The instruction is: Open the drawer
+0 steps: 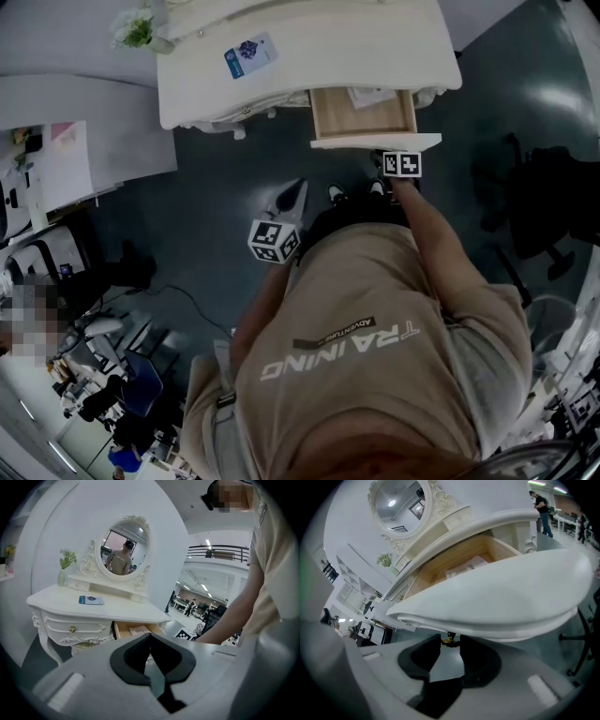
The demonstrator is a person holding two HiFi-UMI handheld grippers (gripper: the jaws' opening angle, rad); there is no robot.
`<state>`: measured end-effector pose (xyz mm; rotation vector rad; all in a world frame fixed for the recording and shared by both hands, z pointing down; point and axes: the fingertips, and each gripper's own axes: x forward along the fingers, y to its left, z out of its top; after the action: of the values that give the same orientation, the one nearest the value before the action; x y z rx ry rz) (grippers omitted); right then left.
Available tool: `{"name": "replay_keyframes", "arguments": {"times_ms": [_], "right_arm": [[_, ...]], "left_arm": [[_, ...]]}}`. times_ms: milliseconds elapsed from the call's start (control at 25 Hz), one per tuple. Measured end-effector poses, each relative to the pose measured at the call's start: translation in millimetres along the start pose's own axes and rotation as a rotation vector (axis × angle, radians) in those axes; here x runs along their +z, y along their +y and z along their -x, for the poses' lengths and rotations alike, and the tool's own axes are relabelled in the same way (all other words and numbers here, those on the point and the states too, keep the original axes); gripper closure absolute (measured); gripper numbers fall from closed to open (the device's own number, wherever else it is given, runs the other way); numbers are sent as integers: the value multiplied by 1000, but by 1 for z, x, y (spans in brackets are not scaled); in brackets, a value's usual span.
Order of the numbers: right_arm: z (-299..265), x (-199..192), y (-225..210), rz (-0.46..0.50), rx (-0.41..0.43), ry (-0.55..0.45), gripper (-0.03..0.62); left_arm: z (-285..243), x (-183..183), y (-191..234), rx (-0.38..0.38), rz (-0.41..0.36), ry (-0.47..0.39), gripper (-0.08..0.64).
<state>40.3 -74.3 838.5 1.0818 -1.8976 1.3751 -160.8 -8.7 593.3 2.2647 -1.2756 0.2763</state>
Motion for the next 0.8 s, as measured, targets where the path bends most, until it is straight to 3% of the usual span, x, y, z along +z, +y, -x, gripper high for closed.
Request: {"name": "replay_keyframes", "arguments": {"times_ms": [200,520,800], "right_arm": [[8,-20,1,1,37,12,460],[16,-19,-11,28,97,-16,459],[20,-20,-16,74,184,-74,456]], "left_arm": [[-4,-3,-24,12,-7,22,552],[-31,-14,-90,48,33,11,552],[-29,-43,-129,81,55,27,552]]}}
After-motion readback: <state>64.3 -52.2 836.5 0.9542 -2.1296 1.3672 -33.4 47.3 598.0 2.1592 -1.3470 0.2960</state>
